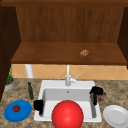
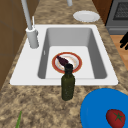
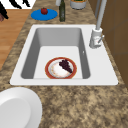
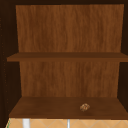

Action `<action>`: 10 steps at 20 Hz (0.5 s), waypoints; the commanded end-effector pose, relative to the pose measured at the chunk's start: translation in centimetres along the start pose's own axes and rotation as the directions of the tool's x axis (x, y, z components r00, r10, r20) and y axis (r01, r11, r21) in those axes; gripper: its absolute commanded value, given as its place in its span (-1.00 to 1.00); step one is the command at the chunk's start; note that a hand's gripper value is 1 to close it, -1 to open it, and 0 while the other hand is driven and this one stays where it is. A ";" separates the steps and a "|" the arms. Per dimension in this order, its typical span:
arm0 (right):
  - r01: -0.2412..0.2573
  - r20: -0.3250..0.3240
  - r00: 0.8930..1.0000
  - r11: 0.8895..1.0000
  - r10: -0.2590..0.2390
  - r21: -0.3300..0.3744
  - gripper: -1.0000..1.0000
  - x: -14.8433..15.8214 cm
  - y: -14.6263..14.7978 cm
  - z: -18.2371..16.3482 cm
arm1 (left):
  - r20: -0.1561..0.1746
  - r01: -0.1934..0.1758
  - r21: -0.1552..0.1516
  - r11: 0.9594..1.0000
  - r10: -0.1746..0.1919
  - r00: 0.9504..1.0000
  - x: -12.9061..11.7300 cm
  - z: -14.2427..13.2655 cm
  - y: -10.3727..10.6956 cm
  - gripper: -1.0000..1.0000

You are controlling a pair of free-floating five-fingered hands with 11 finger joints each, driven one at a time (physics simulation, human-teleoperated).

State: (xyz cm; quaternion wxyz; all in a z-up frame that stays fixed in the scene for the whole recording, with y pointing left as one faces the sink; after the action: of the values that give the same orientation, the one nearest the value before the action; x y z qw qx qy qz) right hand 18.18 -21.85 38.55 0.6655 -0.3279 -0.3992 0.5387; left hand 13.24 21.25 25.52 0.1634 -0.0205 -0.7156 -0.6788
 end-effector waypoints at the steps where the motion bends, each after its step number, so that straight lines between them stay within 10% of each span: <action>1: -0.049 0.015 0.999 0.998 0.050 -0.035 1.00 2.3 -1.4 1.5 | 0.000 0.000 0.000 1.000 0.000 1.000 0.0 0.0 0.0 0.00; 10: -0.058 0.004 0.998 0.998 0.058 -0.041 1.00 7.8 -4.4 5.0 | 0.000 0.000 0.000 1.000 0.000 1.000 0.0 0.0 0.0 0.00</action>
State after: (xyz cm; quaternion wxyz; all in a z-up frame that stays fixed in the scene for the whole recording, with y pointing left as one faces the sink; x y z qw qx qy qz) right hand 16.95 -16.60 44.33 0.6617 -0.3357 -0.3966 0.5406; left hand 13.24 21.25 25.52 0.1634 -0.0205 -0.7156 -0.6788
